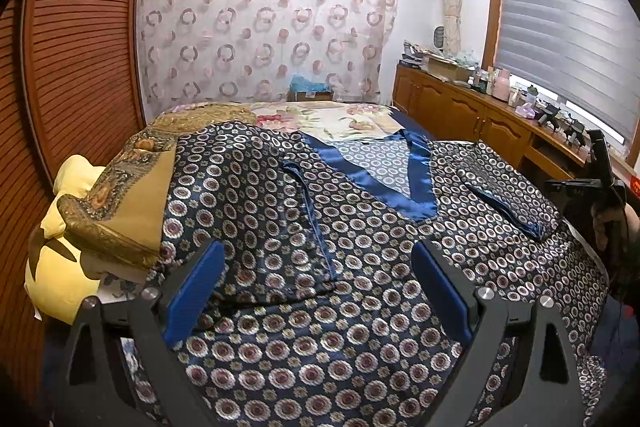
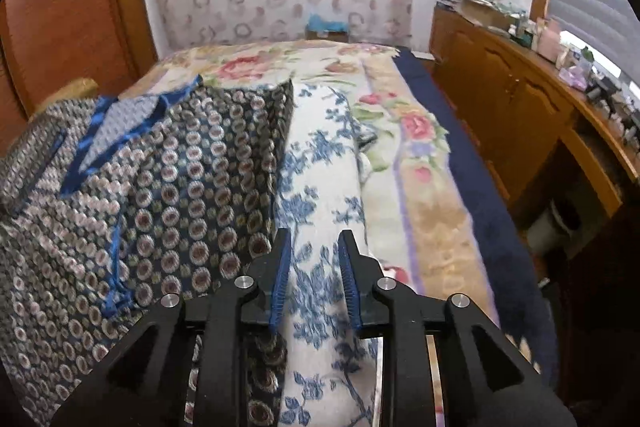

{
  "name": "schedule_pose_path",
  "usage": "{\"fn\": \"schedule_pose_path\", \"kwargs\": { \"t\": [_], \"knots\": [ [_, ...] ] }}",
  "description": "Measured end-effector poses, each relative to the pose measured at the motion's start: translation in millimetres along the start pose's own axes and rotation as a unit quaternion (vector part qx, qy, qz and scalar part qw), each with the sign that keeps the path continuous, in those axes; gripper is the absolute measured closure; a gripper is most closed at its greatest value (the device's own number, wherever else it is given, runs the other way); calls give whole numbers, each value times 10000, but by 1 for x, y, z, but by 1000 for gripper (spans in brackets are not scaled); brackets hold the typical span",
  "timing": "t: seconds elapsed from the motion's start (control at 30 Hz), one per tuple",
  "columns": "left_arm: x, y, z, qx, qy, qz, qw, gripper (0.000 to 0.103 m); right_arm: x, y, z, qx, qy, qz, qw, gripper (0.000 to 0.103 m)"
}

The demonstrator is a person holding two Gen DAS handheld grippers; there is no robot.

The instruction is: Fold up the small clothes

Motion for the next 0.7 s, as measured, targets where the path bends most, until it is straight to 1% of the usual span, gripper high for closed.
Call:
{"fn": "schedule_pose_path", "kwargs": {
  "t": [0.03, 0.07, 0.1, 0.2, 0.37, 0.53, 0.7],
  "knots": [
    [2, 4, -4, -14, 10, -20, 10000, 8, 1, 4, 0, 6, 79, 50, 10000, 75],
    [4, 7, -7, -26, 43, -25, 10000, 8, 3, 8, 0, -7, 132, 84, 9999, 69],
    [6, 12, -12, -44, 97, -6, 9999, 8, 6, 14, 0, -29, 162, 109, 9998, 66],
    [13, 23, -24, -60, 239, -23, 9997, 8, 21, 30, -5, -159, 297, 45, 9994, 66],
    [27, 44, -42, -10, 472, -55, 9989, 8, 59, 60, -11, -356, 350, -127, 9987, 66],
    [41, 59, -60, -31, 595, -115, 9982, 8, 84, 75, -9, -435, 454, -279, 9976, 66],
    [56, 68, -78, -150, 607, -233, 9978, 8, 104, 82, -1, -394, 572, -456, 9965, 66]
  ]
}}
Point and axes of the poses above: each gripper's, at about its wrist camera, not at the fingertips, and x roughly the way its jaws point, z to its right, y to its top, the point moved 4 cm from there along x, roughly the way its jaws point, and after that the axes turned 8 degrees about -x, right-handed, at the moved point
